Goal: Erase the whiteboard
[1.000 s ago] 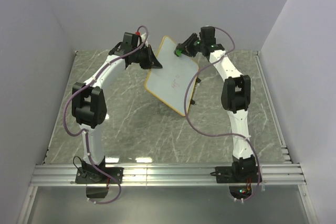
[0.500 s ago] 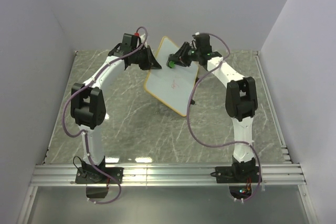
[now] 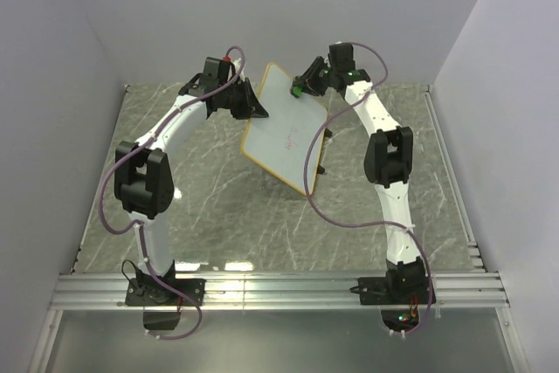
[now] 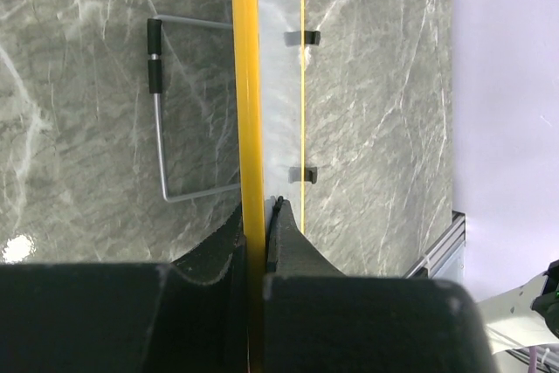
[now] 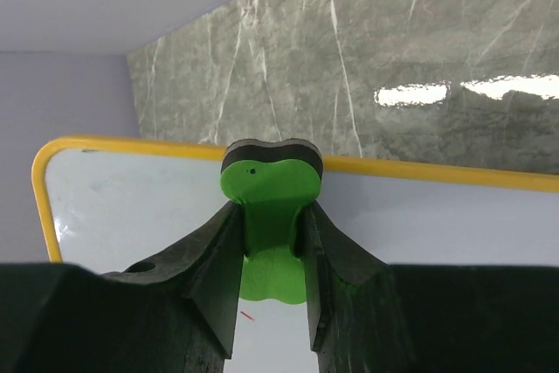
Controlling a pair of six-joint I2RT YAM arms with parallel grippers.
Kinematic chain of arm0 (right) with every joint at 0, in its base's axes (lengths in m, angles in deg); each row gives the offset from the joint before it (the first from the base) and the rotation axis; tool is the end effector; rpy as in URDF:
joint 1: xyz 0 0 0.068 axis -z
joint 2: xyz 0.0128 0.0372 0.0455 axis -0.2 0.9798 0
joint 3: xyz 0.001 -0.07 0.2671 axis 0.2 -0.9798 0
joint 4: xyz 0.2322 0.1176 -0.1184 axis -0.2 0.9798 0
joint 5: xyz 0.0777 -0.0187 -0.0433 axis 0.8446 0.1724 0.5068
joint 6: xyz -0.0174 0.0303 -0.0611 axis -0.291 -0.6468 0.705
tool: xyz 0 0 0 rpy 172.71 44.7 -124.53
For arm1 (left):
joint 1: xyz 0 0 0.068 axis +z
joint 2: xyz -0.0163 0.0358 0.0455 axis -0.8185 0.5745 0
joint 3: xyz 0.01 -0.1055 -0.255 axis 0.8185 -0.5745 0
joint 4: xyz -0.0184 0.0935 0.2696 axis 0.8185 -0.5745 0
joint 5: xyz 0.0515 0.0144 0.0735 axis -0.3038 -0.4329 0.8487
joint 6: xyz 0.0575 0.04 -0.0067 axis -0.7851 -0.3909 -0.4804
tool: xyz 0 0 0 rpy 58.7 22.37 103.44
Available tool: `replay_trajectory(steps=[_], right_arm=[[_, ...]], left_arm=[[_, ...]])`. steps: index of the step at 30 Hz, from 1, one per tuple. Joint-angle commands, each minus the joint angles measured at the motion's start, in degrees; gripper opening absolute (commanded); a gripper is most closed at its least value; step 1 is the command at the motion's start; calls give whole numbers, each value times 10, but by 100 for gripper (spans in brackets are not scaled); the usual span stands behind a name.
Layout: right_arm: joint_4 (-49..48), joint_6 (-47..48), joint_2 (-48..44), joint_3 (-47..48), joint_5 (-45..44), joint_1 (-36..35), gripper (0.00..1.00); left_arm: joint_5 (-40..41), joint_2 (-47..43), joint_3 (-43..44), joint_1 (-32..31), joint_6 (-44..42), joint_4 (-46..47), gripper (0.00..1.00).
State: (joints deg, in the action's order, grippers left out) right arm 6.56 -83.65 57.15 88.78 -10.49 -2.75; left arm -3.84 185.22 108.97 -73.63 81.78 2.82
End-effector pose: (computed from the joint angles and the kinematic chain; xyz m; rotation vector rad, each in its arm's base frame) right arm 0.5923 0.1757 0.2286 0.3850 2.2815 1.0458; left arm 0.4594 -0.1845 0.2776 -0.0069 2.4053 -1.0109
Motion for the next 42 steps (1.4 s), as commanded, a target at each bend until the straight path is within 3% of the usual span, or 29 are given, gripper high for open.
replay_trajectory(steps=[1,11,20,25,31,34,39,42], right_arm=[[48,38,8,-37,18,-73,0],[95,130,-78,-186,5,-133,0],[77,129,-111,-306,25,-159,0],[93,133,-80,-252,7,-146,0],[144,119,0,-75,-34,-102,0],[151,101,28,-30,-59,-82,0],[149,114,29,-52,-81,-80,0],[144,125,7,-115,-79,-90,0]], left_arm=[[29,7,-8,-49,-143,-99,0],[31,20,5,-49,-147,-101,0],[32,26,16,-49,-149,-101,0],[31,24,14,-49,-150,-100,0],[25,20,11,-49,-149,-99,0],[23,18,10,-49,-147,-98,0],[25,17,11,-49,-146,-99,0],[28,14,8,-49,-145,-98,0]])
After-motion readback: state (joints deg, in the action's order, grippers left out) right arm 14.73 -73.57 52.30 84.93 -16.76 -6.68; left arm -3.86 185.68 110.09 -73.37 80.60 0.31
